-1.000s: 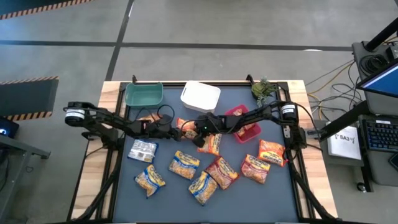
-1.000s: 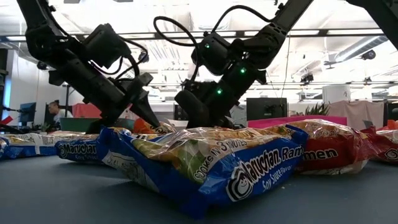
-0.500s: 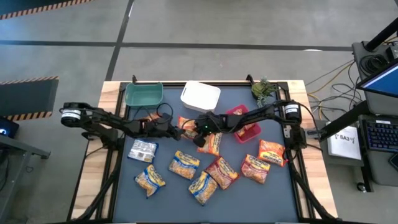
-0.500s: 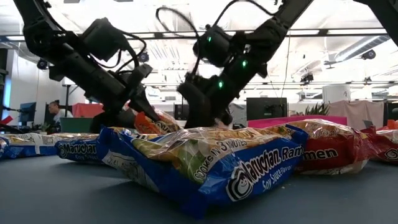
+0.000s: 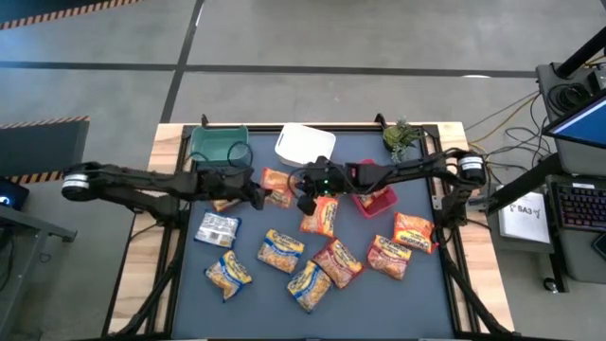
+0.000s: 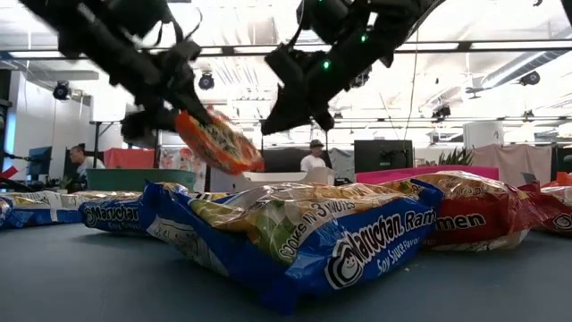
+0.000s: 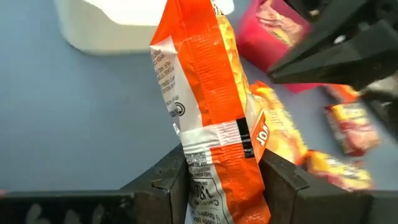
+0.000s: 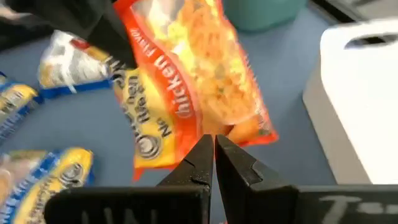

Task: Sort Maruchan noodles
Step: Put the orange noodle pack into the green bin

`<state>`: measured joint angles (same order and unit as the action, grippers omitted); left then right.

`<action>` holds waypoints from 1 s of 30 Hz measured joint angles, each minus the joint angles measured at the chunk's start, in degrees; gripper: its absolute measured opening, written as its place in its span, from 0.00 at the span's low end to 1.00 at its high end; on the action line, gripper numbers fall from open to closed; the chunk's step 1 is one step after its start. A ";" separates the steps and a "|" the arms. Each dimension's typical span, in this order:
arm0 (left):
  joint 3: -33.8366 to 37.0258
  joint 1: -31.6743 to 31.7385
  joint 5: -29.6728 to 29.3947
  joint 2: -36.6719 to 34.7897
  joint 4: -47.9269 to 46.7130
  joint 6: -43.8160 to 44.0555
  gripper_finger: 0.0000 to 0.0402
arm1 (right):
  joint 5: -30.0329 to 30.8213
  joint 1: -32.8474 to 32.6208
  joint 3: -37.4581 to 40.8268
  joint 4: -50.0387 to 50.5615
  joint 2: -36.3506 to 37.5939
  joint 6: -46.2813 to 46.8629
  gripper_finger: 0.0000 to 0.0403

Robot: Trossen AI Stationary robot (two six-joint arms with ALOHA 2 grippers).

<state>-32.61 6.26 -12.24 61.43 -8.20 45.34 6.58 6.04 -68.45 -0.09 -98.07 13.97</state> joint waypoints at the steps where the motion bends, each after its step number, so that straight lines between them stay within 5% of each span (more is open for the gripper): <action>1: -2.66 0.54 -1.01 -0.76 -5.82 -1.72 0.31 | 0.50 0.00 0.00 -0.21 0.46 -0.39 0.02; 6: -17.28 7.05 -6.26 -1.15 -32.95 -13.05 0.30 | 1.04 0.00 0.21 -0.29 2.50 -1.04 0.02; 10: -25.33 16.35 -8.21 -0.24 -44.60 -21.99 0.30 | 1.01 -0.06 0.59 -0.09 2.72 -0.99 0.02; 15: -28.77 31.64 -6.77 -0.67 -48.27 -31.03 0.30 | 1.00 -0.13 1.10 -0.07 2.72 -0.97 0.02; 21: -27.47 50.17 2.35 0.74 -48.27 -38.13 0.30 | 1.00 -0.13 1.11 -0.12 2.74 -0.95 0.02; 26: -27.76 49.76 5.98 1.41 -47.40 -38.01 0.30 | 0.97 -0.13 1.14 -0.17 2.81 -0.95 0.02; 30: -27.71 49.35 2.36 2.33 -47.05 -36.24 0.30 | 0.95 -0.13 1.22 -0.17 2.81 -0.95 0.02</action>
<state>-60.31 55.61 -9.88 63.76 -55.25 9.09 7.53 5.91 -67.22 -0.26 -95.26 13.02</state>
